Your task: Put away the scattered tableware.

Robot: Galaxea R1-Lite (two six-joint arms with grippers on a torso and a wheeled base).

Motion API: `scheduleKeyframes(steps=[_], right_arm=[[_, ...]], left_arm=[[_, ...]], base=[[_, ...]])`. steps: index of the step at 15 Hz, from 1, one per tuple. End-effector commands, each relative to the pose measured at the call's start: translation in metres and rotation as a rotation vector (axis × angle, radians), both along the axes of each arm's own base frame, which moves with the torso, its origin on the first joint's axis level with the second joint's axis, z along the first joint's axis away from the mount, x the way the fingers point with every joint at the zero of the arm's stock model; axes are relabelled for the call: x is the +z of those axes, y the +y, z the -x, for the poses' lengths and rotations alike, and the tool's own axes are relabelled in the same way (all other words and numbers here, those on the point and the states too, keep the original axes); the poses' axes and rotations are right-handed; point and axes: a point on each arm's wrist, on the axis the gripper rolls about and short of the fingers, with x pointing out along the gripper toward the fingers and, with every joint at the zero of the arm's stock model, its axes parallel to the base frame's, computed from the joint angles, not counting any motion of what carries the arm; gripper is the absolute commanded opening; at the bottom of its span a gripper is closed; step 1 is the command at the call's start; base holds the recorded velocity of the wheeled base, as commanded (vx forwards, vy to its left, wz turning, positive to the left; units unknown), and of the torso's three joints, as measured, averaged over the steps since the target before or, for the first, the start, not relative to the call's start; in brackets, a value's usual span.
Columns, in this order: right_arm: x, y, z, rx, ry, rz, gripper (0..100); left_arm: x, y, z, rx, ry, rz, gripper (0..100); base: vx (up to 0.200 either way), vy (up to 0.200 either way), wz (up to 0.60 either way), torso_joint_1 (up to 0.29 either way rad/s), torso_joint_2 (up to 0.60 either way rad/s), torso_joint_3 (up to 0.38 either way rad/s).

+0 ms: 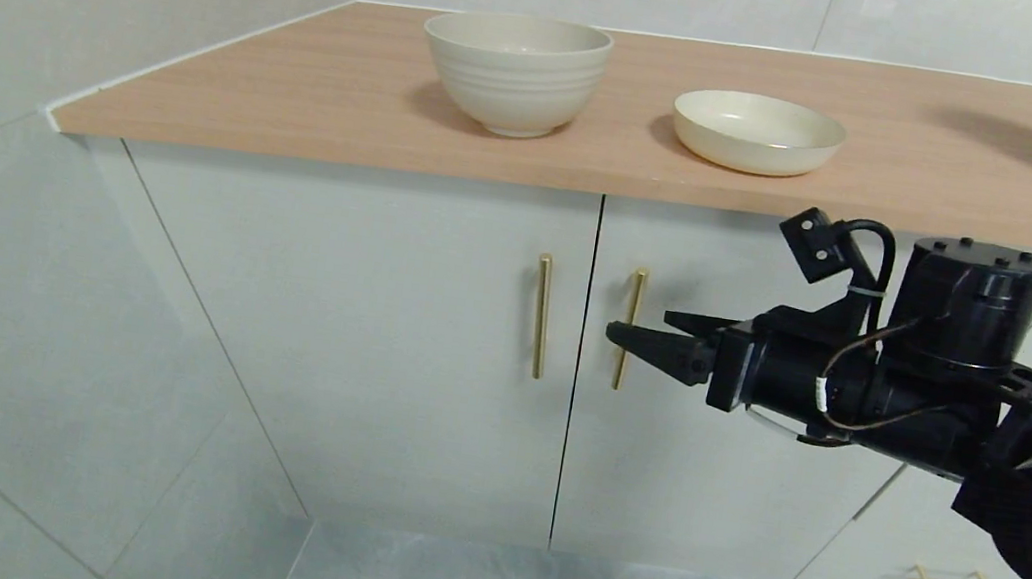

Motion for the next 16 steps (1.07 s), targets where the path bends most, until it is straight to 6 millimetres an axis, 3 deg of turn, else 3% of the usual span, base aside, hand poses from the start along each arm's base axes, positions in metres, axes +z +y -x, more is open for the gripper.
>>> scheduleKeyframes(steps=[1,7,10,16], right_arm=[[-0.023,0.017,-0.012,-0.005,0.013,-0.012,100],[-0.024,0.020,-0.022,-0.063,0.004,-0.055,100],[-0.035,0.025,-0.030,-0.066,0.038,-0.056,100],[-0.031,0.031,-0.024,-0.043,0.041,-0.118,100]], left_arm=[[0.000,0.000,0.000,0.001,0.000,0.000,100],[0.000,0.000,0.000,0.001,0.001,0.000,100],[0.000,0.000,0.000,0.001,0.000,0.000,100],[0.000,0.000,0.000,0.001,0.000,0.000,100]], base=[[0.000,0.000,0.00,0.000,0.00,0.000],[0.000,0.000,0.00,0.000,0.00,0.000],[0.000,0.000,0.00,0.000,0.00,0.000],[0.000,0.000,0.00,0.000,0.00,0.000]])
